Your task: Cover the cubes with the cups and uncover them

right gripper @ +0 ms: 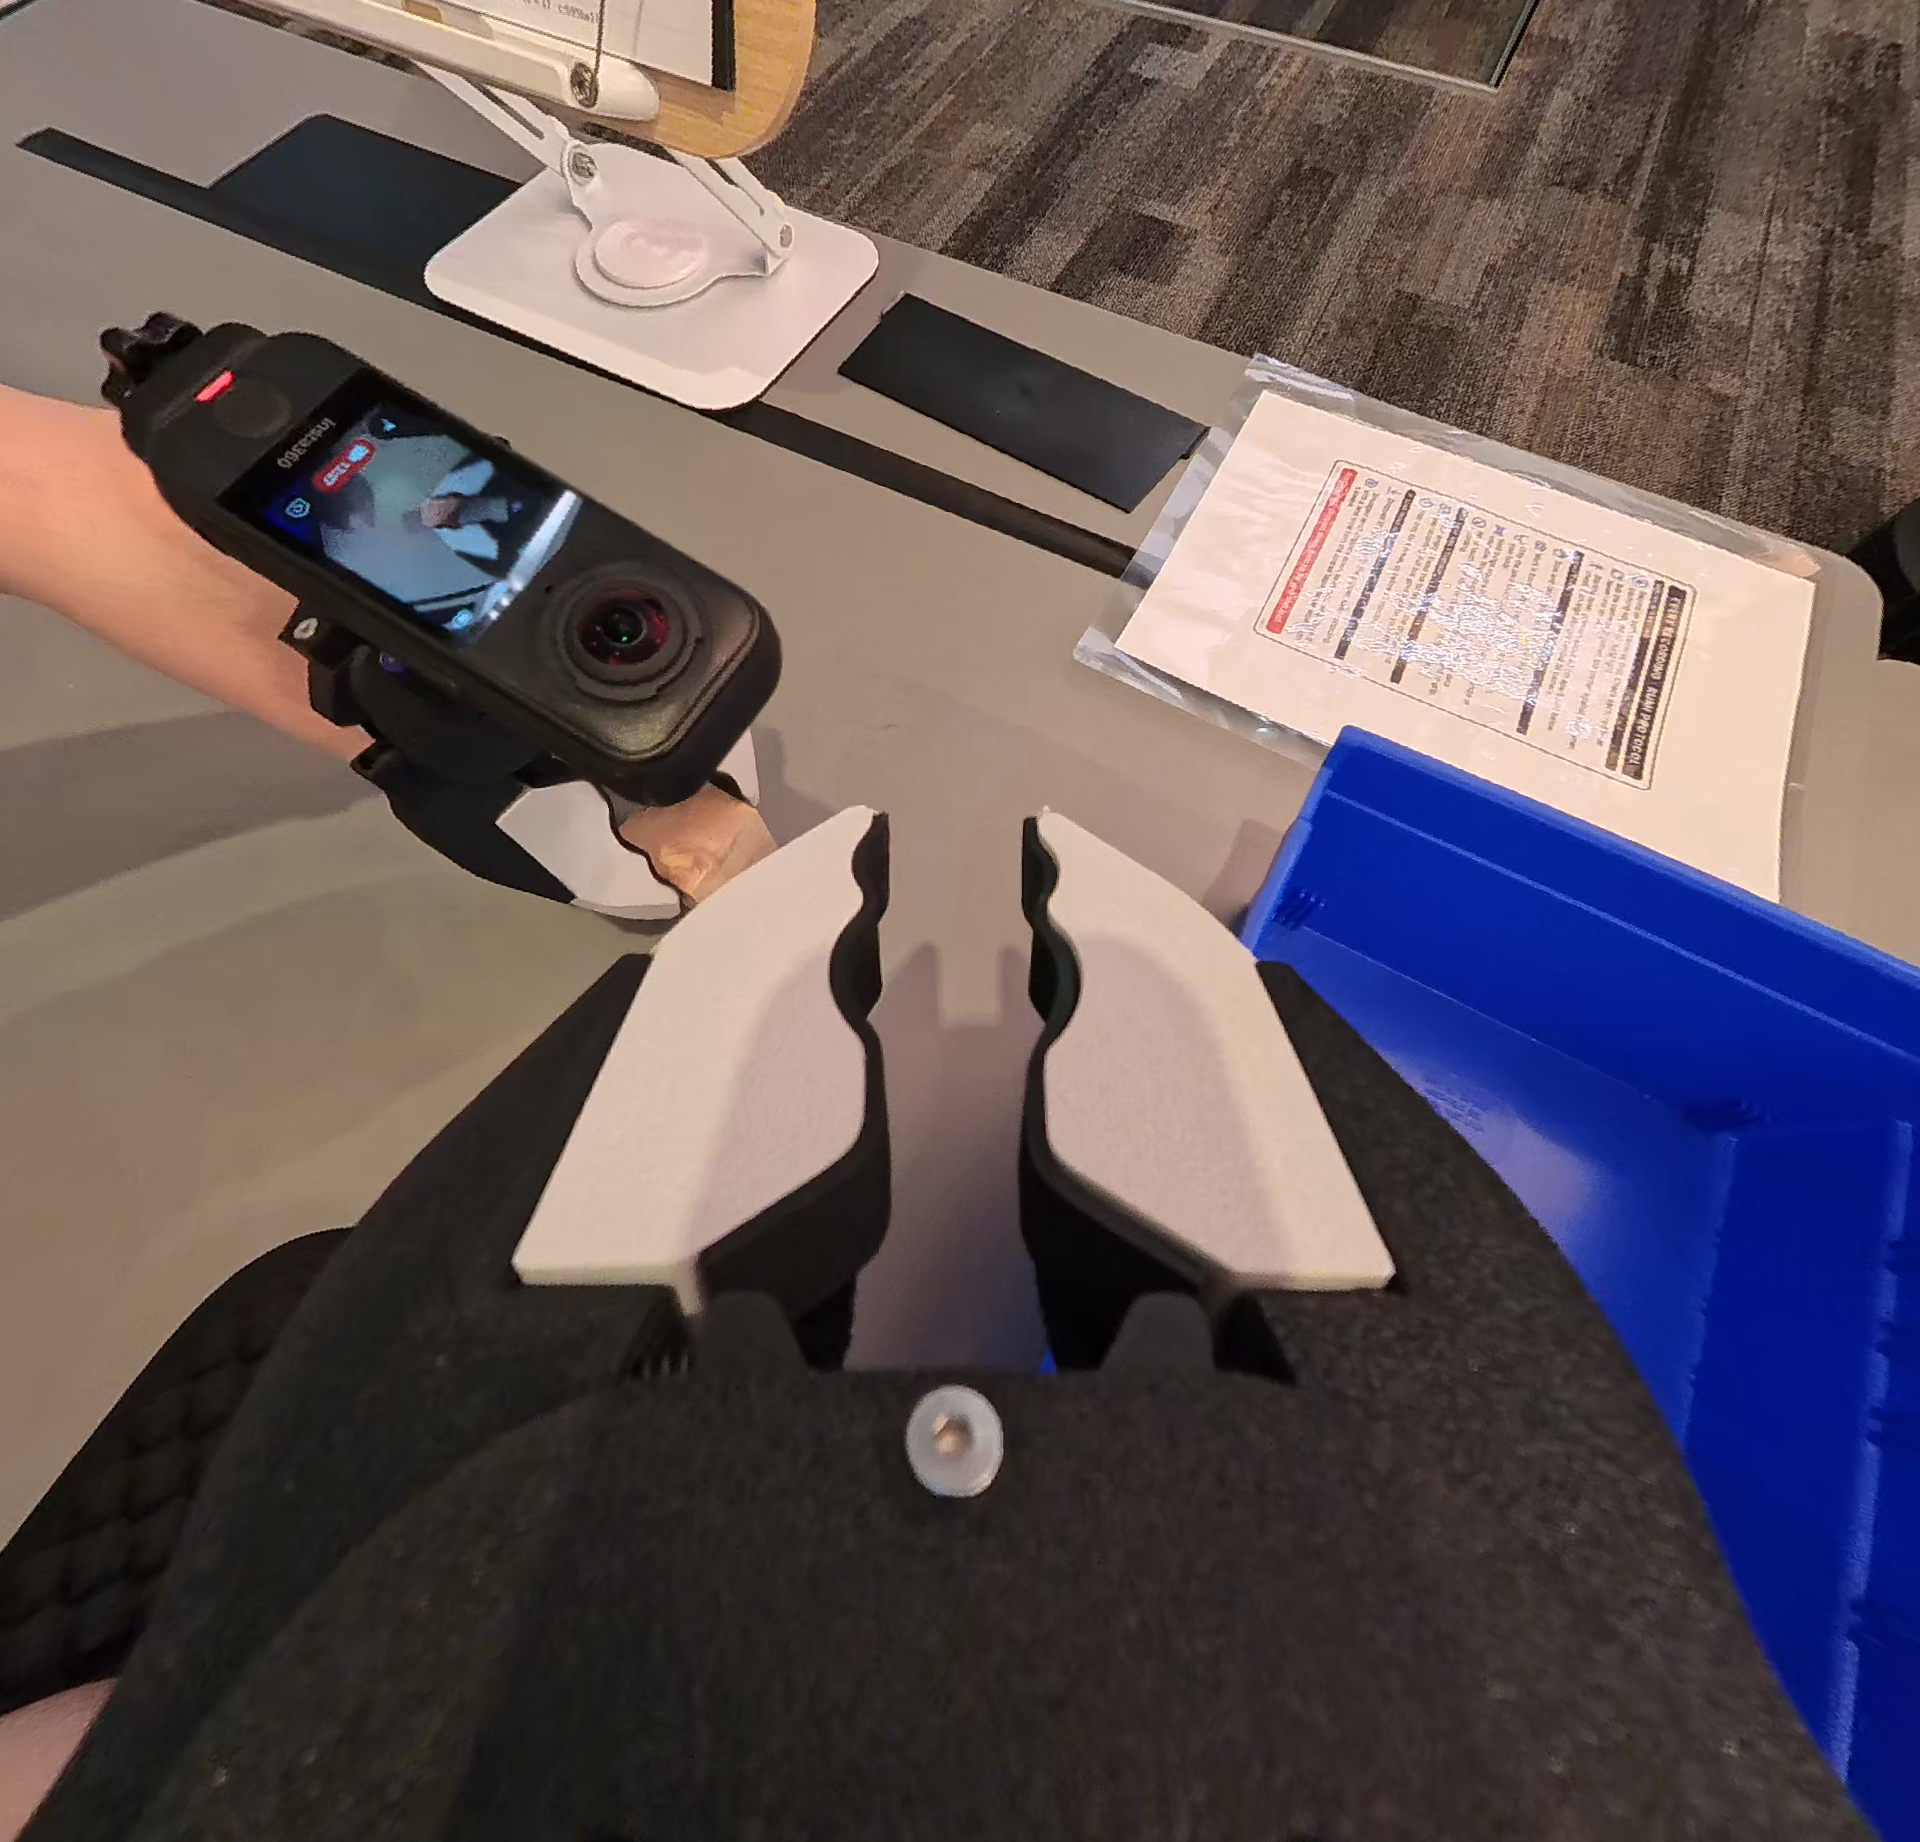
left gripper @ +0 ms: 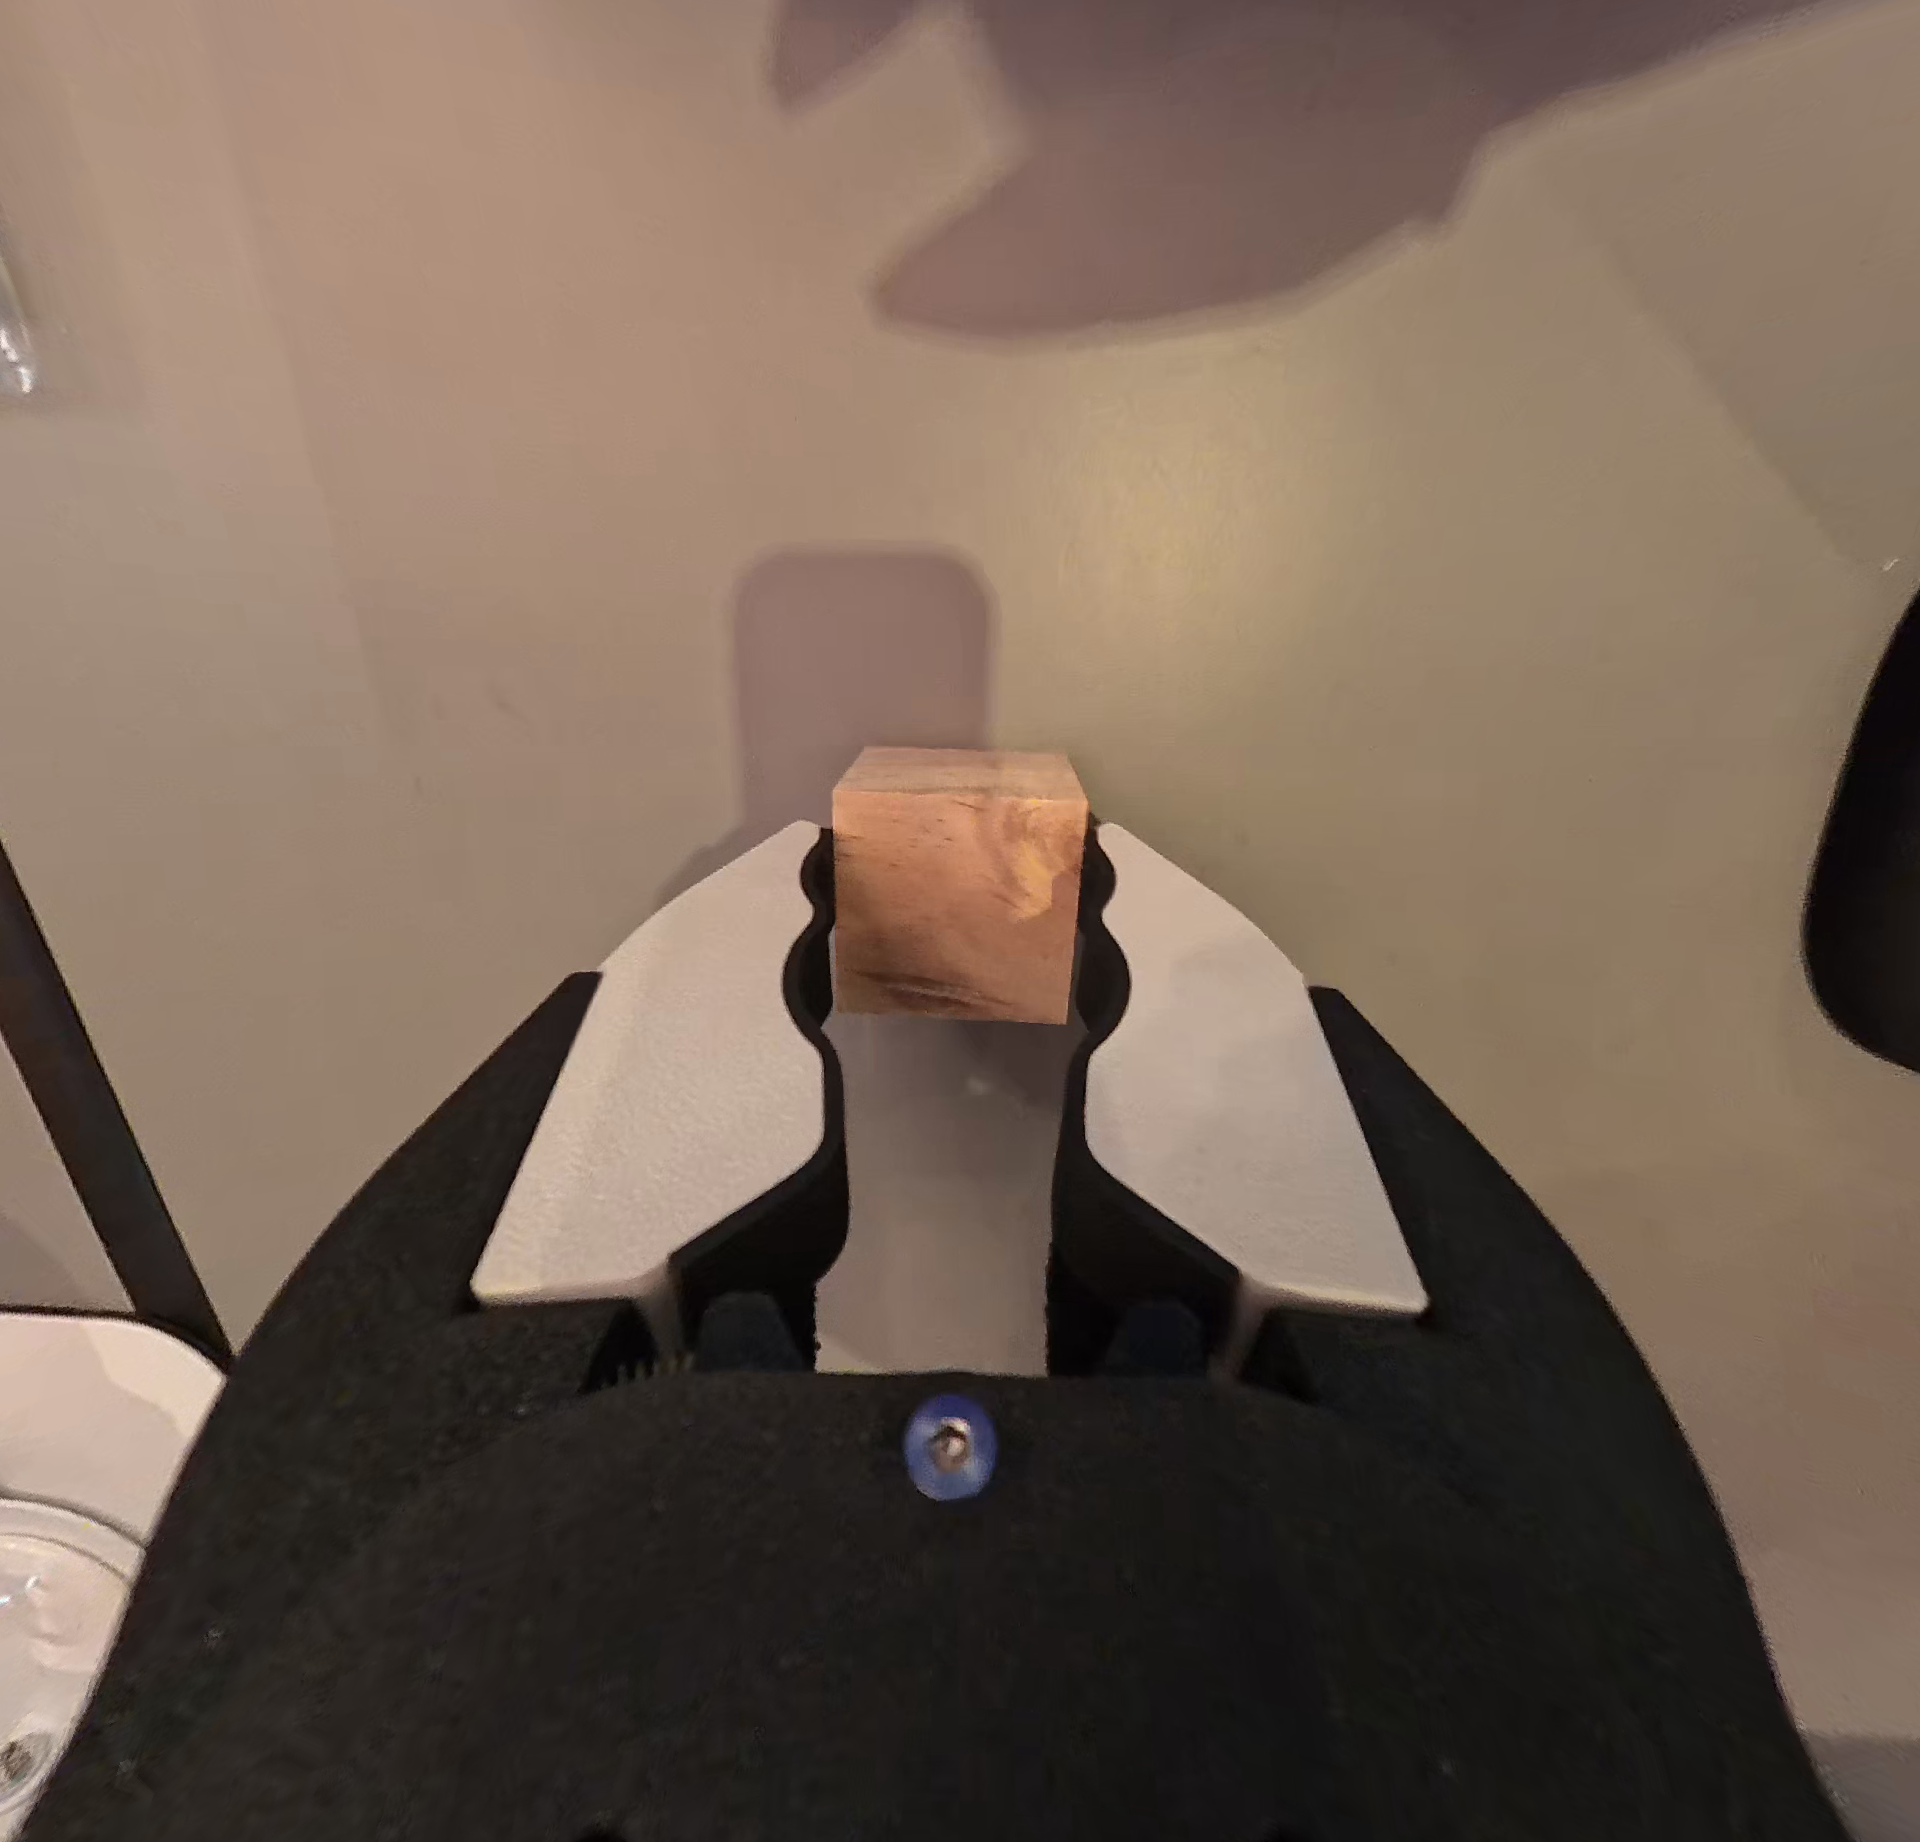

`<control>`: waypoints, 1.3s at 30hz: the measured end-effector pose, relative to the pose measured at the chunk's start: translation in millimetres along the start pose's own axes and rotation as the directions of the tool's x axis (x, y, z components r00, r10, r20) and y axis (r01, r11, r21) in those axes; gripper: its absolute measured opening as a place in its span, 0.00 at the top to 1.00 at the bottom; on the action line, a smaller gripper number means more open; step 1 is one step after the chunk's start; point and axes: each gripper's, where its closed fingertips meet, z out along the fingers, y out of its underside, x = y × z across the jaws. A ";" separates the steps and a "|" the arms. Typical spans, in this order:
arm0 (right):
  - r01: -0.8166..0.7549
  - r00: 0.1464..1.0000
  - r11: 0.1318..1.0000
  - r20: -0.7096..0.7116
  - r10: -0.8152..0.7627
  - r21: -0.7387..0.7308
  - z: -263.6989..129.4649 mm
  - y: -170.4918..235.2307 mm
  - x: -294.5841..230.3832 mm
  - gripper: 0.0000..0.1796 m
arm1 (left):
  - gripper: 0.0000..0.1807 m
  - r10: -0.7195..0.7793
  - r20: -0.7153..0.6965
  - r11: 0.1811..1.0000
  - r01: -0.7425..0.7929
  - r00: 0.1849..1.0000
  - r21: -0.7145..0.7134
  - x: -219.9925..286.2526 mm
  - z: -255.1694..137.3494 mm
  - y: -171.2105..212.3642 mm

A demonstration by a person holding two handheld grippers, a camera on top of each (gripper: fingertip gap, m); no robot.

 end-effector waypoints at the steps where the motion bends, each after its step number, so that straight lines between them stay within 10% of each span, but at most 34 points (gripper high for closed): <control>1: 0.000 1.000 1.000 0.002 0.001 -0.002 0.6 0.5 -0.3 0.87 | 0.76 -0.001 -0.013 1.000 0.002 1.000 0.002 1.0 0.1 -1.2; 11: -0.011 1.000 1.000 0.012 0.011 0.001 1.6 2.7 1.7 0.87 | 0.59 0.010 0.007 0.998 -0.011 1.000 0.062 -3.3 -13.6 -8.8; 19: -0.014 1.000 1.000 0.022 0.015 -0.021 5.9 6.9 1.8 0.87 | 0.64 -0.080 0.226 0.970 0.024 0.971 0.243 -10.4 -116.4 40.7; 30: 0.062 0.998 0.996 0.030 -0.060 -0.067 18.0 -1.7 -15.7 0.86 | 0.65 -0.531 0.543 0.845 0.359 0.651 0.395 24.8 -277.5 333.5; 39: 0.098 0.994 0.995 -0.035 -0.100 -0.034 21.0 -21.9 -17.6 0.86 | 0.66 -0.862 0.498 0.392 0.750 0.097 0.533 68.6 -293.0 580.7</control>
